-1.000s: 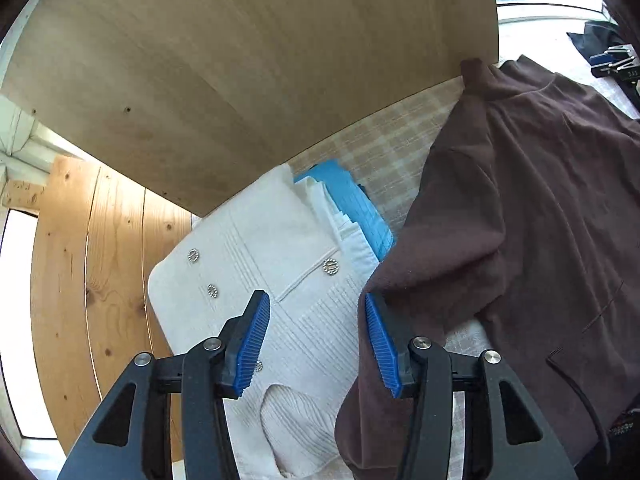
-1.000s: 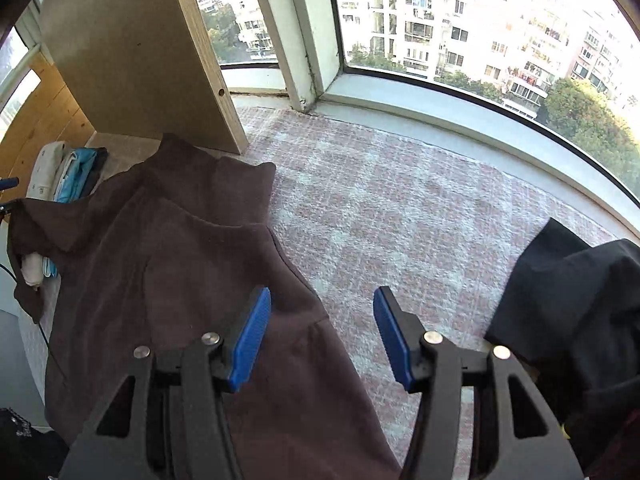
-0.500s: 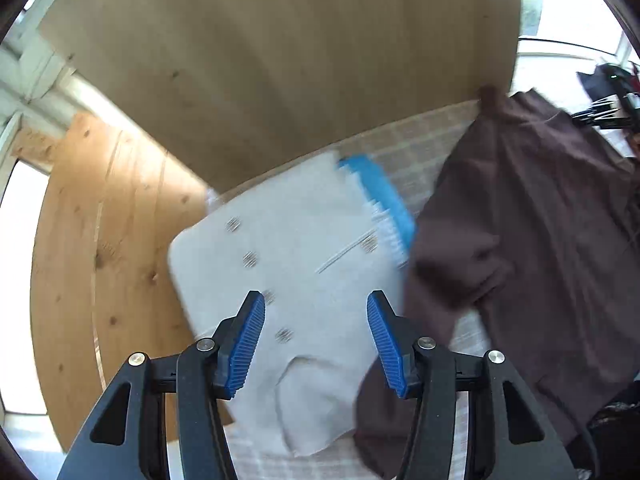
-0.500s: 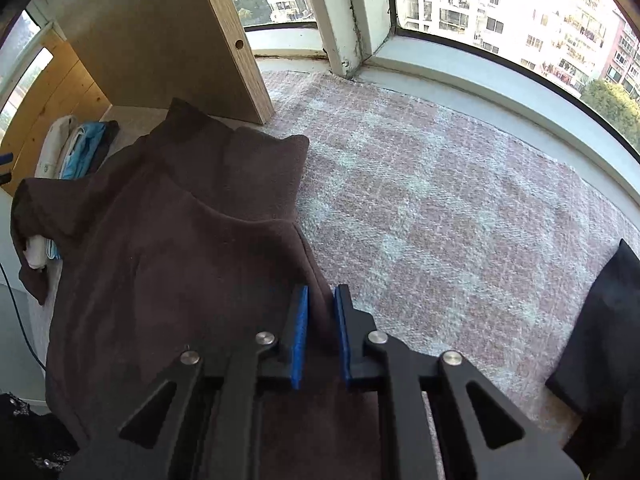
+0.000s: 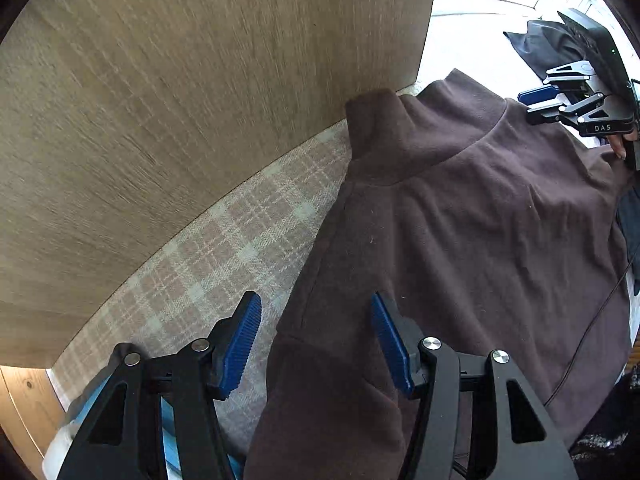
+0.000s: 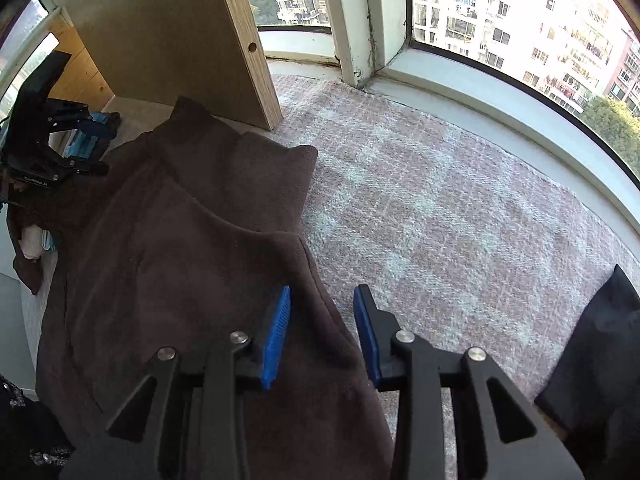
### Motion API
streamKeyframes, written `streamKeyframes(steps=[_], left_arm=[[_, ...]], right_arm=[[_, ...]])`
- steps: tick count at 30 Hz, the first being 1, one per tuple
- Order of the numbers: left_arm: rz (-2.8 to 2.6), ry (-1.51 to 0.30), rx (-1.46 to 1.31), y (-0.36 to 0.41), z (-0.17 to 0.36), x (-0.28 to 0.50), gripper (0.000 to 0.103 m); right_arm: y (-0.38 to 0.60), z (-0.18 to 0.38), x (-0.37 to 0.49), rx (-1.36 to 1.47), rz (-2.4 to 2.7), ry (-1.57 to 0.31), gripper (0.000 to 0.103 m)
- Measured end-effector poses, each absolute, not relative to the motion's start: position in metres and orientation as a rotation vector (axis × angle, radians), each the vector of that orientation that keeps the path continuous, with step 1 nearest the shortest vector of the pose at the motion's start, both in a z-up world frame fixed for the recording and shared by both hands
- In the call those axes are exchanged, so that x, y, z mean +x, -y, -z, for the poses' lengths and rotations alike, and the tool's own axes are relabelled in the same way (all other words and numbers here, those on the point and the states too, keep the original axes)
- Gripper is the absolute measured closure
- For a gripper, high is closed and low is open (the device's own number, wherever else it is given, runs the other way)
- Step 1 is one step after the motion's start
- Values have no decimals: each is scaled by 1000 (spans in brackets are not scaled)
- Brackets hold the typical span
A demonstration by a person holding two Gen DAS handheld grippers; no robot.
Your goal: Fold clothes
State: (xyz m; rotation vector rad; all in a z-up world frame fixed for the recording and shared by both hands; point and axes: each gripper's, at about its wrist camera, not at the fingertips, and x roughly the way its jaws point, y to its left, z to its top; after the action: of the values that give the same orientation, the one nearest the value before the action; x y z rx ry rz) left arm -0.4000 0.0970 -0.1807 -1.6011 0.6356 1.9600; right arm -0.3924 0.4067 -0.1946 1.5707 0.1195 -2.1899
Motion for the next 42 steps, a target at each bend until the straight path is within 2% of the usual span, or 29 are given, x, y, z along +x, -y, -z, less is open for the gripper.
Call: streamKeyframes(steps=[1,2,3,6,8,9,10,11,12,15,18,20,23,25,28,33,35,37,38,39,42], left_arm=[[-1951,-646,-1608,-97,183,-399,57],[-1935,-638,-1616,-97,186,-396,71],[-1920,-630,-1624,-96,188,-394,76],[-1897,-624,-1629,-96,193,-388,82],[-1919,-637,-1622,-96,192,-386,91],[-1940,-648,-1610,-96,189,-385,93],[-1961,-663,-1598,-96,186,-384,93],[-1982,-680,-1585,-95,182,-382,94],[-2000,-700,-1571,-95,178,-381,94],[-2010,-742,-1549,-95,174,-376,93],[-1998,-790,-1619,-94,193,-376,83],[-2031,-780,-1612,-92,187,-375,72],[-2070,-742,-1587,-84,168,-368,67],[-2079,-739,-1557,-79,149,-353,68],[-2049,-742,-1537,-70,126,-320,69],[-1927,-662,-1569,-45,121,-291,69],[-1862,-727,-1633,-43,143,-283,67],[-1860,-925,-1692,-39,168,-279,67],[-1867,-999,-1705,-35,176,-279,71],[-1872,-1054,-1711,-32,181,-279,74],[-1874,-1120,-1686,-38,178,-272,75]], right_arm=[[-405,195,-392,1569,2188,-126,70],[-403,196,-392,1568,2185,-132,70],[-401,196,-391,1566,2183,-139,70],[-399,197,-389,1557,2184,-152,70],[-399,197,-387,1551,2183,-143,70],[-399,198,-386,1550,2186,-143,71],[-399,198,-385,1550,2187,-145,78],[-398,197,-385,1550,2188,-147,92],[-398,196,-384,1545,2194,-148,95],[-398,188,-383,1499,2255,-194,98],[-399,192,-397,1510,2301,-263,97],[-402,193,-399,1547,2306,-271,91],[-417,173,-393,1526,2347,-182,86],[-432,157,-378,1532,2348,-128,84],[-465,143,-340,1572,2337,-134,65],[-492,161,-280,1685,2276,-76,64],[-492,175,-264,1743,2253,-132,64],[-488,192,-258,1795,2275,-289,64],[-490,200,-258,1827,2300,-349,64],[-492,205,-259,1838,2331,-381,59],[-498,199,-258,1837,2376,-373,58]])
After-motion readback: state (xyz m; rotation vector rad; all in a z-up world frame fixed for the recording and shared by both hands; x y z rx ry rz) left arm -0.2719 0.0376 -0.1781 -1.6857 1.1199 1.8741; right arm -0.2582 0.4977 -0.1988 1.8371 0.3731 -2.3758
